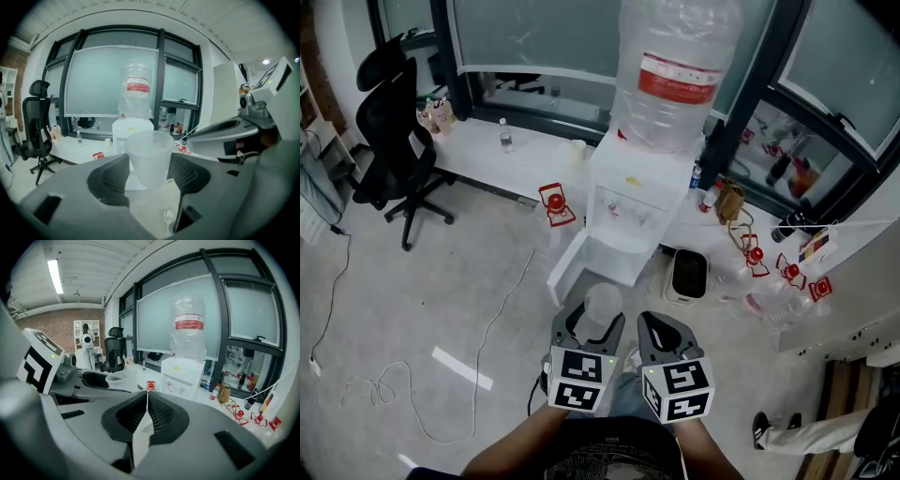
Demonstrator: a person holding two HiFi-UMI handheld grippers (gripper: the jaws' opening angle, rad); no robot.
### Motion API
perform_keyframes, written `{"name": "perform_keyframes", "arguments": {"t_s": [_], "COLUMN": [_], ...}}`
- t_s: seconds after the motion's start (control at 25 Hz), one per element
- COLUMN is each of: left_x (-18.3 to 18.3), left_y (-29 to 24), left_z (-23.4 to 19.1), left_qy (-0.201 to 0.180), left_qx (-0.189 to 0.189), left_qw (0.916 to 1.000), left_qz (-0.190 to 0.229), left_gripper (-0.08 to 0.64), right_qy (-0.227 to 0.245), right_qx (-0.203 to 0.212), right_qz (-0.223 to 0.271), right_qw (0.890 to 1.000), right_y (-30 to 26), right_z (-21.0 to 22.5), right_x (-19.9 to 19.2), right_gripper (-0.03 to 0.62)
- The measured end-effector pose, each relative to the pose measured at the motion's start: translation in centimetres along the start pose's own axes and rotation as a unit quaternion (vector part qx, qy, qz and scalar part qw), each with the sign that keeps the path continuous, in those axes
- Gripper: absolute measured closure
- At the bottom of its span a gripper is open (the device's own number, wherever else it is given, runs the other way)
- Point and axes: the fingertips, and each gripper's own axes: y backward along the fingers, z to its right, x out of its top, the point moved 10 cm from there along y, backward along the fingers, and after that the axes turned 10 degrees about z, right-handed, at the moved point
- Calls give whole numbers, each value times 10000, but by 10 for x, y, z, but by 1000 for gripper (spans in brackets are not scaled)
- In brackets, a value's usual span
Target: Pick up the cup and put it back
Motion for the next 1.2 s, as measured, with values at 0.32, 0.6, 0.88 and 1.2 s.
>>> {"name": "perform_keyframes", "arguments": {"t_s": [0.32, 0.6, 0.88, 1.2], "left_x": [0, -26, -94, -209], "left_y": [-60, -122, -193, -276], "left_z": [-10, -21, -34, -68], "left_qy": [-82, -5, -7, 84], "left_qx": [62, 302, 307, 315], "left_qw": [9999, 9992, 9992, 9992], "left_qz": [-34, -267, -265, -228], "left_gripper": [291, 291, 291, 291], "right_qy": [53, 191, 312, 652], "right_qx": [180, 606, 803, 1047], "right_qz": [-47, -159, -234, -314], "right_qw": [9998, 9979, 9960, 9919], "right_y": [-53, -117, -185, -269], "right_z": [43, 87, 125, 161], "right_x": [2, -7, -66, -171], "right_gripper": [571, 571, 571, 571]}}
